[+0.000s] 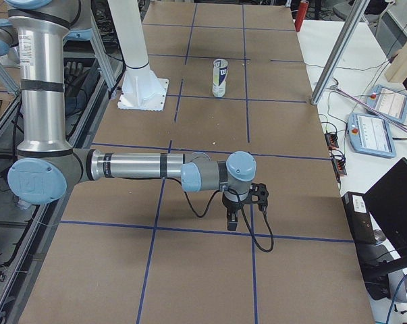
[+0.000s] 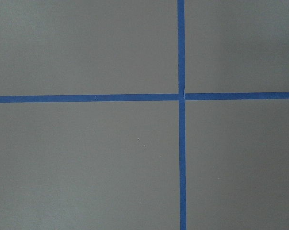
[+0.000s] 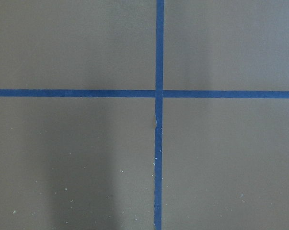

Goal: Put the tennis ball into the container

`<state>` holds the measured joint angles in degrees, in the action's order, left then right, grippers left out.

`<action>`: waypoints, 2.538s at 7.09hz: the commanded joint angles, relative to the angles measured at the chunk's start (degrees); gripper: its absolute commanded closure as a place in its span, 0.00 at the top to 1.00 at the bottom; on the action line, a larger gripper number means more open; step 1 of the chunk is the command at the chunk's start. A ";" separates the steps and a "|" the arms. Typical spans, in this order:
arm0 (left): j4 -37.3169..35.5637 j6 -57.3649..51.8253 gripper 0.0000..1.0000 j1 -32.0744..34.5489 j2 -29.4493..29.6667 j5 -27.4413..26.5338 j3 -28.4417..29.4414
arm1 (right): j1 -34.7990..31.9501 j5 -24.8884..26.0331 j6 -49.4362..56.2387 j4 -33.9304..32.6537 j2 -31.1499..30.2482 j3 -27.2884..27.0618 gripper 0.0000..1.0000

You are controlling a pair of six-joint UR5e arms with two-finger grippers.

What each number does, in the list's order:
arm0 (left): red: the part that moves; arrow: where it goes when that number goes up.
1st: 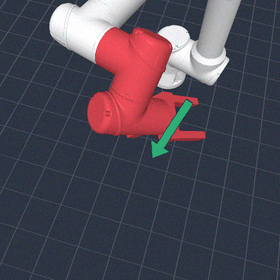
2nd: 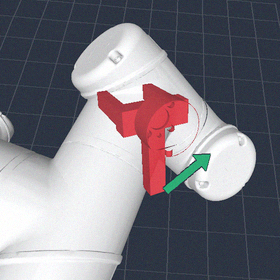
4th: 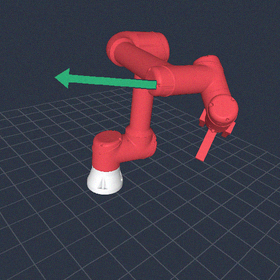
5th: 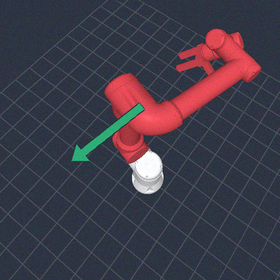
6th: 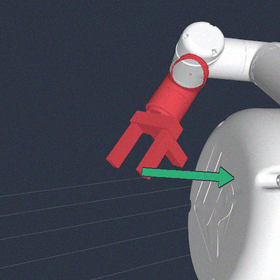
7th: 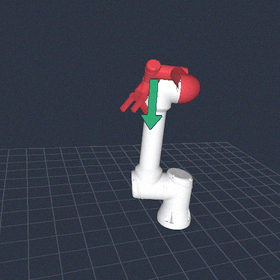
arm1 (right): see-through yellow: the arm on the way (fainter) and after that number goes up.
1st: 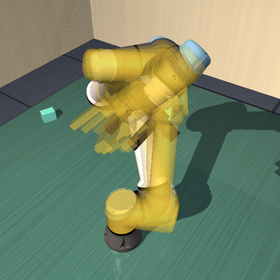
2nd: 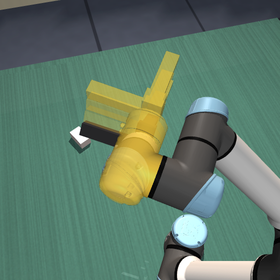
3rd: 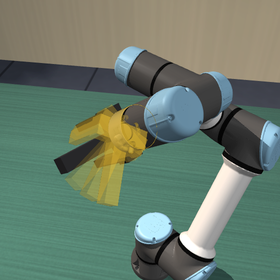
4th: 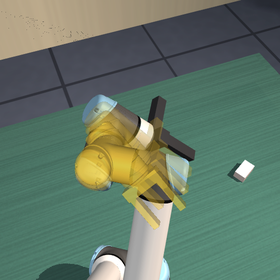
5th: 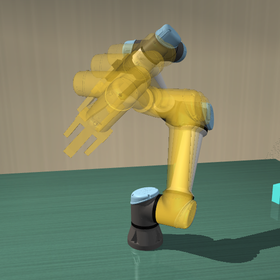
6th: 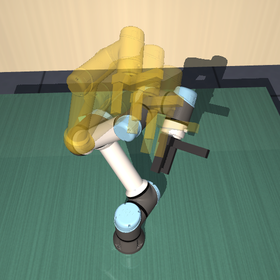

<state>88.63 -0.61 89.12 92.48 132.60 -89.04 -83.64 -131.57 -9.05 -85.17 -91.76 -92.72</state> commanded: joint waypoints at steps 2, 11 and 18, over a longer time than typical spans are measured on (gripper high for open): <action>0.05 0.43 1.00 0.09 0.94 -0.24 -1.04 | -0.03 0.00 0.00 0.00 0.00 0.00 1.00; -17.20 46.95 1.00 -31.14 21.77 -10.82 -30.32 | -0.03 0.00 0.00 0.00 0.00 0.00 1.00; 1.36 63.43 1.00 -49.20 25.45 -15.62 -14.69 | -0.03 0.00 0.00 0.00 0.00 0.00 1.00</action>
<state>89.42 60.26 42.32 116.41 117.66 -106.26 -83.67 -131.57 -9.05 -85.16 -91.76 -92.72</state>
